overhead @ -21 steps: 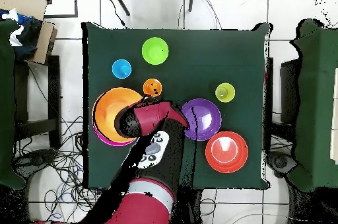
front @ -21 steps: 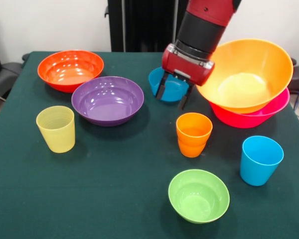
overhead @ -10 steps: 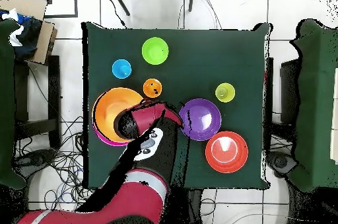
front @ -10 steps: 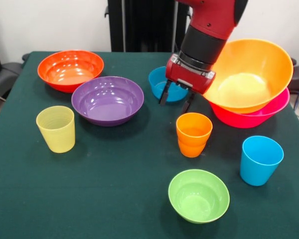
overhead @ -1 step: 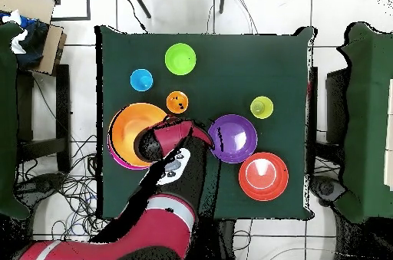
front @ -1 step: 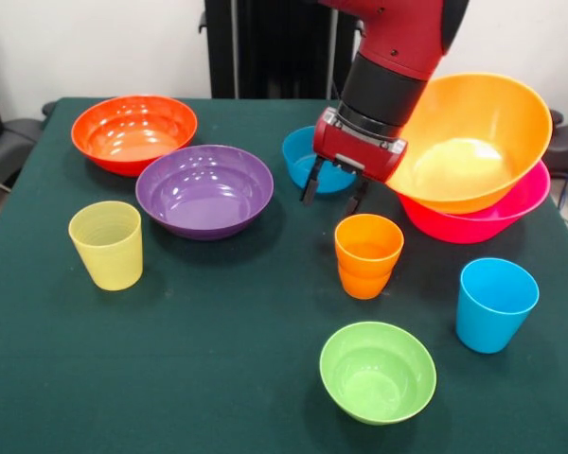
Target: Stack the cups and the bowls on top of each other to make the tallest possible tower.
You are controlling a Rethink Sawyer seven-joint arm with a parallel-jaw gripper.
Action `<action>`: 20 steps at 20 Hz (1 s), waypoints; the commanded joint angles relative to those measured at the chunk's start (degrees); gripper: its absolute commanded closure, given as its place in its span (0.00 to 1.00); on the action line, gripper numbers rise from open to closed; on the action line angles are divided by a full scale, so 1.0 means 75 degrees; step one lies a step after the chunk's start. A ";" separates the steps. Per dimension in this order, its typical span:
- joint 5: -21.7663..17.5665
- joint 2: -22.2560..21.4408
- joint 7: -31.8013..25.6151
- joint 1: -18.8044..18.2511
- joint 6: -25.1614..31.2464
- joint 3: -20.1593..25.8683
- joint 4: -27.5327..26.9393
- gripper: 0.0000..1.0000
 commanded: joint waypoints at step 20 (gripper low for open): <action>-0.0048 -0.1018 -0.0051 -0.0220 0.0704 0.0852 0.0248 0.00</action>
